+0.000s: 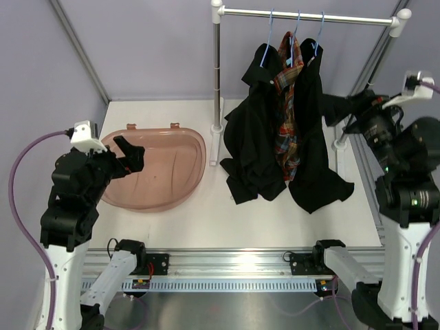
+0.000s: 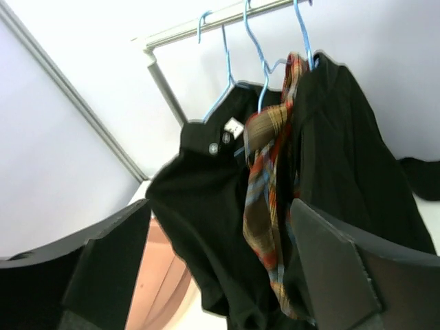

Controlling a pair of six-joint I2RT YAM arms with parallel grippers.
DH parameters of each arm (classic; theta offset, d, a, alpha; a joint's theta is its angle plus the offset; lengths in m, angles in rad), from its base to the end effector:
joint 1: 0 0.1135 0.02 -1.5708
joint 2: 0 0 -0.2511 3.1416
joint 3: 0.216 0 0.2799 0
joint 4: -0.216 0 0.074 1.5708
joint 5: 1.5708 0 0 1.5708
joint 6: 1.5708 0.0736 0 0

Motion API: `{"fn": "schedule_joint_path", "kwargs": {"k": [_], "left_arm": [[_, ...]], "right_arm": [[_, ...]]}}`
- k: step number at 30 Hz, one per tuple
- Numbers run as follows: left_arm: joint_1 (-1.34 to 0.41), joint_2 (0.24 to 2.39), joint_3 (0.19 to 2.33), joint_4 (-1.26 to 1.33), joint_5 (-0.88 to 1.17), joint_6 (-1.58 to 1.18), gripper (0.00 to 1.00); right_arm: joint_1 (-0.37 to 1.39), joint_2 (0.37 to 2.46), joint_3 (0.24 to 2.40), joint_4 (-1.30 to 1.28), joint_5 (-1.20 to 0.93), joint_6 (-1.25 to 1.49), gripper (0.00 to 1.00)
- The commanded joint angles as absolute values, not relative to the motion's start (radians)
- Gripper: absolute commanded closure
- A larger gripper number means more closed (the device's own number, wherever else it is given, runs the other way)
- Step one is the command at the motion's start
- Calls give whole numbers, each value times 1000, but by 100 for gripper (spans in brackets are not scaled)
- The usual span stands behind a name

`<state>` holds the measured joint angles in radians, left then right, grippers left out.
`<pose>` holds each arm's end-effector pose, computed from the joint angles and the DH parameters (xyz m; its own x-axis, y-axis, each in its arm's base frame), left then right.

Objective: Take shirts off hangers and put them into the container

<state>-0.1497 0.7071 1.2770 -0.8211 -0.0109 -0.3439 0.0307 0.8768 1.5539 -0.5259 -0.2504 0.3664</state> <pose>0.1681 -0.0245 0.4380 -0.2782 -0.2990 -0.9128 0.0477 0.9448 -0.3240 0.1779 0.0237 0.5465 0.0422 0.3486 -0.9363 -0.3103 0.8954 0.3193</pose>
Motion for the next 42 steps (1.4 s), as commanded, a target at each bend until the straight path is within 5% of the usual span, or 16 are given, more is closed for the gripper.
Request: {"fn": "schedule_joint_path", "kwargs": {"k": [1, 15, 25, 32, 42], "left_arm": [[-147, 615, 1220, -829, -149, -339, 1], [-147, 686, 1203, -909, -247, -426, 1], [-146, 537, 1126, -810, -209, -425, 1], [-147, 730, 1268, -998, -347, -453, 1], [-147, 864, 1270, -990, -198, -423, 1]], "right_arm": [[32, 1037, 1690, -675, -206, 333, 11], [51, 1109, 1775, -658, -252, 315, 10], [78, 1161, 1842, -762, -114, 258, 12], [81, 1302, 1934, -833, -40, 241, 21], [133, 1425, 1964, -788, -5, 229, 33]]}}
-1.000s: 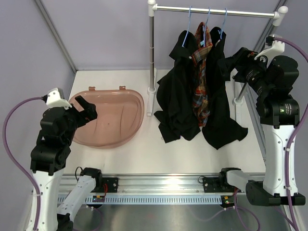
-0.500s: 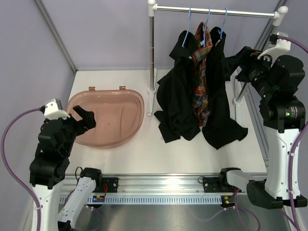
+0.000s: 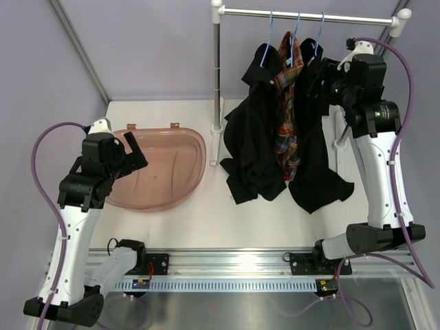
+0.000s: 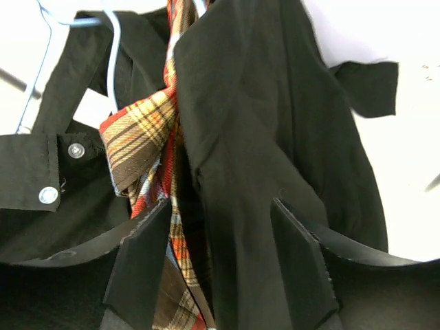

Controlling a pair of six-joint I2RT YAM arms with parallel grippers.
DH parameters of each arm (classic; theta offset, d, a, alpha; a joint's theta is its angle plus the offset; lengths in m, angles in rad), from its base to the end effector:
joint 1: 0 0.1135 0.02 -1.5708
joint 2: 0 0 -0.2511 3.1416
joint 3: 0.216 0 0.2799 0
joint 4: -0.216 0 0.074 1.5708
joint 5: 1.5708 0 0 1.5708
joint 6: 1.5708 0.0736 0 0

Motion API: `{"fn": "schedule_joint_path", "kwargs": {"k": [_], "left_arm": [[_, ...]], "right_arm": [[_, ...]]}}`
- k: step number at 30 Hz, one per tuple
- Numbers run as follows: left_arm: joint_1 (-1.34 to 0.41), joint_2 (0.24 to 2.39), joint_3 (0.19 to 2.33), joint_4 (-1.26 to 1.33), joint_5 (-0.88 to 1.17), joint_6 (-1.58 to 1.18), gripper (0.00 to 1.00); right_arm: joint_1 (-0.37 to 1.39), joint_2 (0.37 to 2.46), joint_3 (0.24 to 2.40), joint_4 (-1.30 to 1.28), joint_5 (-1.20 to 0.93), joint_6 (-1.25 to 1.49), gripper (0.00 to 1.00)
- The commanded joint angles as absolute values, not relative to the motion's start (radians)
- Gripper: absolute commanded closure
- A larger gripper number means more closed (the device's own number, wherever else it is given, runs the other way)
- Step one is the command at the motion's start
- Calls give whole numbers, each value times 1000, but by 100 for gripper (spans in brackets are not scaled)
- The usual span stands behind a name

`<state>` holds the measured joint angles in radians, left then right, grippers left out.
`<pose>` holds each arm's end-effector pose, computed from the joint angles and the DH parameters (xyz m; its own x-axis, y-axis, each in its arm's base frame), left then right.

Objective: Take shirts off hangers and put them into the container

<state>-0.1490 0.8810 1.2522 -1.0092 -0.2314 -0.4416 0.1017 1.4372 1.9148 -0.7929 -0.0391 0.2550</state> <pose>0.2104 -0.0145 0.3755 -0.5164 -0.3431 -0.7846 -0.2858 0.9327 -0.2198 0.3400 0.0376 0.4956 -0.3334 0.2193 -0.9169 -0.0561 0.9662 0.2515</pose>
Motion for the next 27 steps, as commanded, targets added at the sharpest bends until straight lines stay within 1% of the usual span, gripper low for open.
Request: {"fn": "schedule_joint_path", "kwargs": {"k": [1, 2, 6, 8, 9, 12, 14, 18, 19, 21, 22, 24, 25, 26, 27], "left_arm": [[-147, 855, 1266, -983, -215, -422, 1], [-147, 832, 1253, -973, -218, -422, 1], [-147, 773, 1230, -914, -196, -402, 1], [-147, 761, 1230, -907, -178, -385, 1], [-147, 756, 1232, -902, -176, -382, 1], [-147, 746, 1230, -896, -172, -365, 1], [-147, 741, 1224, -888, -166, -350, 1], [-147, 712, 1197, -847, -126, -331, 1], [-147, 700, 1187, -833, -109, -327, 1], [-147, 687, 1177, -819, -92, -325, 1], [-147, 681, 1174, -812, -78, -322, 1], [-147, 677, 1166, -799, -64, -319, 1], [-147, 673, 1163, -796, -51, -318, 1], [-147, 672, 1155, -782, -42, -314, 1], [-147, 669, 1149, -775, -25, -314, 1]], "right_arm": [[141, 1427, 1947, -785, 26, 226, 34], [150, 1425, 1931, -766, 35, 219, 35], [178, 1413, 1873, -736, 113, 218, 47], [199, 1394, 1832, -716, 159, 212, 49], [216, 1390, 1821, -709, 175, 210, 54], [230, 1385, 1780, -680, 221, 201, 57], [230, 1402, 1772, -670, 255, 193, 57], [232, 1428, 1759, -621, 294, 176, 64], [232, 1442, 1769, -614, 313, 173, 70], [232, 1463, 1789, -604, 325, 164, 75], [233, 1482, 1808, -601, 334, 161, 83], [236, 1497, 1830, -592, 353, 147, 85], [236, 1511, 1847, -591, 362, 143, 89], [239, 1514, 1853, -580, 365, 135, 98], [239, 1517, 1862, -577, 365, 133, 100]]}}
